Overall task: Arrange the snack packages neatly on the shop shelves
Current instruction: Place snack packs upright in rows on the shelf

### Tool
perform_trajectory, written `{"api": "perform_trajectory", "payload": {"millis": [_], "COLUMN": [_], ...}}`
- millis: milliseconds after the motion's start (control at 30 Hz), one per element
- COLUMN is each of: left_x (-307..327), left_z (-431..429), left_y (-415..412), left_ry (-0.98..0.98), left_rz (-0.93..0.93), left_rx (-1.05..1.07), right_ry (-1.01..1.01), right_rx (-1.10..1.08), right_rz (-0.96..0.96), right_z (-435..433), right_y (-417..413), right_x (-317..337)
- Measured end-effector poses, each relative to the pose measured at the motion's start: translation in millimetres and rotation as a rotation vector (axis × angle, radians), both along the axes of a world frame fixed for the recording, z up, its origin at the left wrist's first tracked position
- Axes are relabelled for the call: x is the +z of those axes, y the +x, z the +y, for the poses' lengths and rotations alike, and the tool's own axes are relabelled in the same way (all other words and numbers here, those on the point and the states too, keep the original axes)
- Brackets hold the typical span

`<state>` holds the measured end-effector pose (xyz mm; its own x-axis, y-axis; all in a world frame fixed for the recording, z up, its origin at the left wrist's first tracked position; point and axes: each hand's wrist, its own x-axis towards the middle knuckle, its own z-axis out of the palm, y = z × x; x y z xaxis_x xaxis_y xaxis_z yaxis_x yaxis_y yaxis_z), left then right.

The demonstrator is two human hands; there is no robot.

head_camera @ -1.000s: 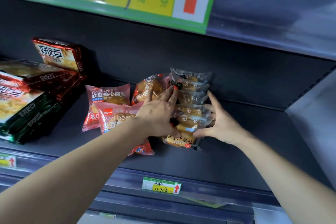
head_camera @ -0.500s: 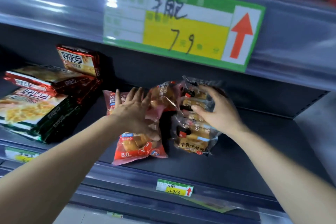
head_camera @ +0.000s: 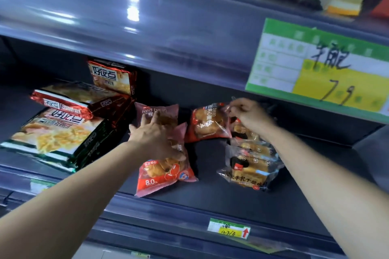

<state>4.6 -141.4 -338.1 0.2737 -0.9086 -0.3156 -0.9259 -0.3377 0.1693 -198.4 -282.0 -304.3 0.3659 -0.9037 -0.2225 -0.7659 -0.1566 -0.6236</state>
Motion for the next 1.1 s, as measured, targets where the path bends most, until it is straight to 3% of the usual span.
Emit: {"api": "perform_trajectory", "payload": {"millis": [133,233,433,533,700,933,1100], "left_x": [-1.4,1.3,1.5,0.9,-1.0,9.9,5.1], "left_z": [-0.4,1.3,5.0,7.4,9.9,8.4,6.4], "left_y": [6.2,5.6,13.8,14.7,14.3,18.5,18.9], "left_ry": [0.024,0.009,0.031,0.015,-0.041,0.151,0.043], "left_rz": [0.028,0.027,0.056,0.078,0.099,0.166,0.139], "left_rx": [0.043,0.057,0.056,0.049,0.018,-0.035,-0.059], "right_ry": [-0.149,-0.372,-0.398,-0.454,-0.73,-0.381,-0.152], "right_rx": [0.148,0.261,0.317,0.303,0.273,-0.049,-0.085], "right_rz": [0.214,0.439,0.111,0.134,0.253,-0.152,-0.127], "right_z": [26.2,42.4,54.5,55.1,42.7,23.3,7.7], "right_y": [38.0,63.1,85.3,85.3,76.3,76.9,83.8], "right_x": [-5.2,-10.6,-20.3,-26.6,-18.1,0.6,-3.4]}}
